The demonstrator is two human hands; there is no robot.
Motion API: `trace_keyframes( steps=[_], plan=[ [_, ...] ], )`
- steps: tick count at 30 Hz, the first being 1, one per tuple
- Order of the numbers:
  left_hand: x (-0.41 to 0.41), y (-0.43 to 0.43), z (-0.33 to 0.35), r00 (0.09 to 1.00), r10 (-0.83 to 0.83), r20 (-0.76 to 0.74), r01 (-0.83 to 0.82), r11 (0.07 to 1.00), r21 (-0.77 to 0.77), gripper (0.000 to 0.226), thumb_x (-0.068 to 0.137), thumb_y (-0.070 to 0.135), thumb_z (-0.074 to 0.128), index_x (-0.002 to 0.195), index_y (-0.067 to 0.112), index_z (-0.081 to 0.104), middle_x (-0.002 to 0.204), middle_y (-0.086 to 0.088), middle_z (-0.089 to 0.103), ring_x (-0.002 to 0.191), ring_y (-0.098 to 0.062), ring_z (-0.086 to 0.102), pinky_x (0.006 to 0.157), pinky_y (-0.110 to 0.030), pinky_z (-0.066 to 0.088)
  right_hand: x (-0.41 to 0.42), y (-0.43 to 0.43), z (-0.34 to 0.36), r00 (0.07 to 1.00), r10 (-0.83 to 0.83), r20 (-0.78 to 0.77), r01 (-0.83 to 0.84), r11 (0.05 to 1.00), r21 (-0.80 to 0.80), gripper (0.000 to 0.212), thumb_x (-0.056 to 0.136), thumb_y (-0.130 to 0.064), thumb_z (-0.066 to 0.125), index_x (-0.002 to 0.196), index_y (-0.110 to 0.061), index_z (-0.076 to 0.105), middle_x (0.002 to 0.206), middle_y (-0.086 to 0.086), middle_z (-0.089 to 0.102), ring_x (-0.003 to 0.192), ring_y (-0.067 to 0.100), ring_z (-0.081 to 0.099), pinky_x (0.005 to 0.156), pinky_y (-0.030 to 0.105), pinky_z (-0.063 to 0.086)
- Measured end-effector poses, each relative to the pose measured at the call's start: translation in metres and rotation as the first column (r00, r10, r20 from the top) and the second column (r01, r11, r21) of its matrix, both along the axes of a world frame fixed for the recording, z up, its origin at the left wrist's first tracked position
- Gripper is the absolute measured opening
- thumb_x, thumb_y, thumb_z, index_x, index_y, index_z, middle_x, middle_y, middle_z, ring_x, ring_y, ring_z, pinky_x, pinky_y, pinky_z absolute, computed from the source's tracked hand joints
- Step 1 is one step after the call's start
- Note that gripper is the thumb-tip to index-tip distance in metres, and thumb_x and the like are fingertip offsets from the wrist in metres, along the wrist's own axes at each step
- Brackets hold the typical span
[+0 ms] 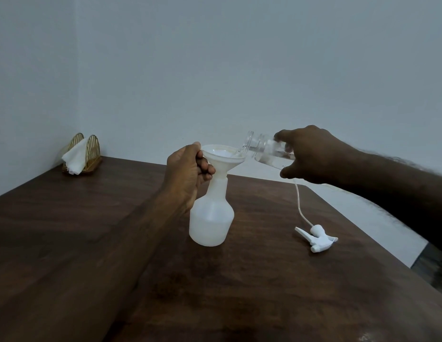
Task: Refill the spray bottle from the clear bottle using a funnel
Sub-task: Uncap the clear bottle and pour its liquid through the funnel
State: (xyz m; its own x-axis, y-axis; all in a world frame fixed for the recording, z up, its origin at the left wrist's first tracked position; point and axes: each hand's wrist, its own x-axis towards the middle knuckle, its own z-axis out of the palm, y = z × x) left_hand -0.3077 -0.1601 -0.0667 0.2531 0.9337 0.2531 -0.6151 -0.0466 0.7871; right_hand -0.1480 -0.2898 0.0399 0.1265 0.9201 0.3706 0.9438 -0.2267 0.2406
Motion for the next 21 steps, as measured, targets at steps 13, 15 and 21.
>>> trace_keyframes(
  steps=[13,15,21],
  plan=[
    [0.0004,0.0003,-0.0005,0.999,0.023,-0.03,-0.022,0.999,0.027,0.032,0.099,0.021,0.048,0.067,0.013,0.048,0.045,-0.001,0.048,0.045,-0.015,0.051,0.046,-0.023,0.043,0.0019,0.0019,0.0002,1.0,0.001,0.013,-0.001,1.0,-0.003,0.067,0.076,-0.02,0.076,0.137,-0.016,0.049,0.115,0.007,0.067,0.095,0.026,0.058,0.082,0.037,0.051],
    [0.0003,-0.0002,-0.0003,0.999,0.023,-0.032,-0.022,0.999,0.032,0.032,0.099,0.021,0.048,0.068,0.013,0.048,0.045,-0.001,0.047,0.044,-0.015,0.051,0.048,-0.025,0.043,0.0018,0.0018,0.0005,1.0,0.002,0.017,-0.002,1.0,0.0,0.067,0.076,-0.02,0.076,0.137,-0.016,0.049,0.116,0.007,0.067,0.098,0.027,0.058,0.083,0.038,0.051],
    [-0.0007,-0.0012,0.0001,0.999,0.03,-0.04,-0.029,0.999,0.032,0.031,0.098,0.02,0.048,0.068,0.013,0.048,0.045,-0.001,0.047,0.044,-0.015,0.051,0.047,-0.024,0.043,0.0028,0.0039,-0.0001,1.0,-0.006,0.023,0.006,1.0,0.001,0.069,0.075,-0.021,0.077,0.137,-0.017,0.049,0.116,0.008,0.067,0.099,0.029,0.059,0.082,0.038,0.051]
  ],
)
